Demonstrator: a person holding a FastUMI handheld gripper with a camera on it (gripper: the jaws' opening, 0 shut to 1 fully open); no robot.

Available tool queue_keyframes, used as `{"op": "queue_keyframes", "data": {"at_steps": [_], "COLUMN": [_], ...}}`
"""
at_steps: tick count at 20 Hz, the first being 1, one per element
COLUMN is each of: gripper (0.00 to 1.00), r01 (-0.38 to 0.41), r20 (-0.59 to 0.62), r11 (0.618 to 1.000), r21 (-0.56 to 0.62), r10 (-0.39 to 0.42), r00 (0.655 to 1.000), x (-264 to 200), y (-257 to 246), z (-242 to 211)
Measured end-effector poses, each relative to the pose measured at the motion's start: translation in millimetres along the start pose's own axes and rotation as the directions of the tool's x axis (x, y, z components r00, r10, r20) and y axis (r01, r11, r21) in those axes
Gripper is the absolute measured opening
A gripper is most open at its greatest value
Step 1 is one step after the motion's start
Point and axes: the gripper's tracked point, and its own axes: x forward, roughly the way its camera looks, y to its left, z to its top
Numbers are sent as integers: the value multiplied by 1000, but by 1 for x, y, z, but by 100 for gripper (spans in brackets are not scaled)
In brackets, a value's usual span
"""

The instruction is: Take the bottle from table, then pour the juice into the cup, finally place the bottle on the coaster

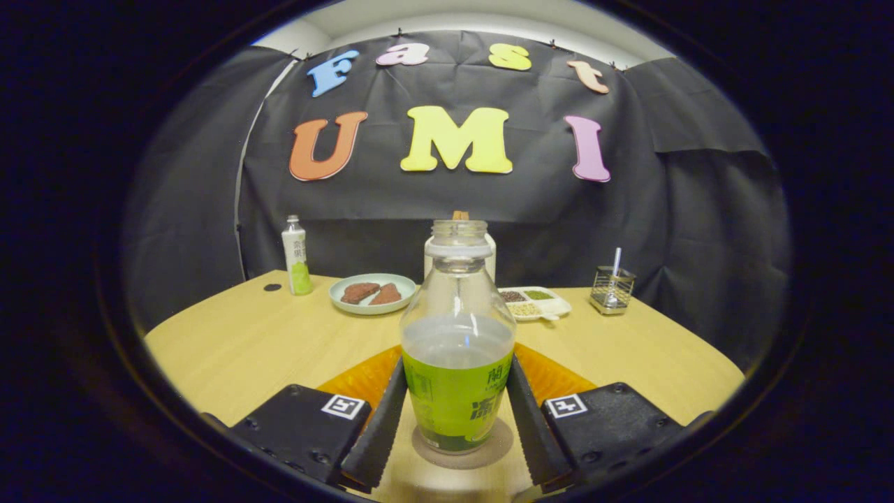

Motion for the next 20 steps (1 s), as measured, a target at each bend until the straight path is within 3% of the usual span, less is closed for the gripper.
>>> {"op": "queue_keyframes", "data": {"at_steps": [2, 5, 6, 9, 14, 20], "gripper": [80, 84, 90, 96, 100, 100], "r01": [3, -55, -64, -53, -73, -54], "r20": [22, 8, 3, 8, 2, 20], "r11": [1000, 998, 998, 999, 997, 998], "r21": [8, 14, 13, -3, 33, -31], "r10": [-3, 55, 64, 53, 73, 55], "r00": [1000, 998, 998, 999, 997, 998], "x": [1, 3, 3, -2, -9, -35], "y": [-1, 9, 10, 9, 8, 4], "z": [2, -4, -7, -5, -7, 19]}}
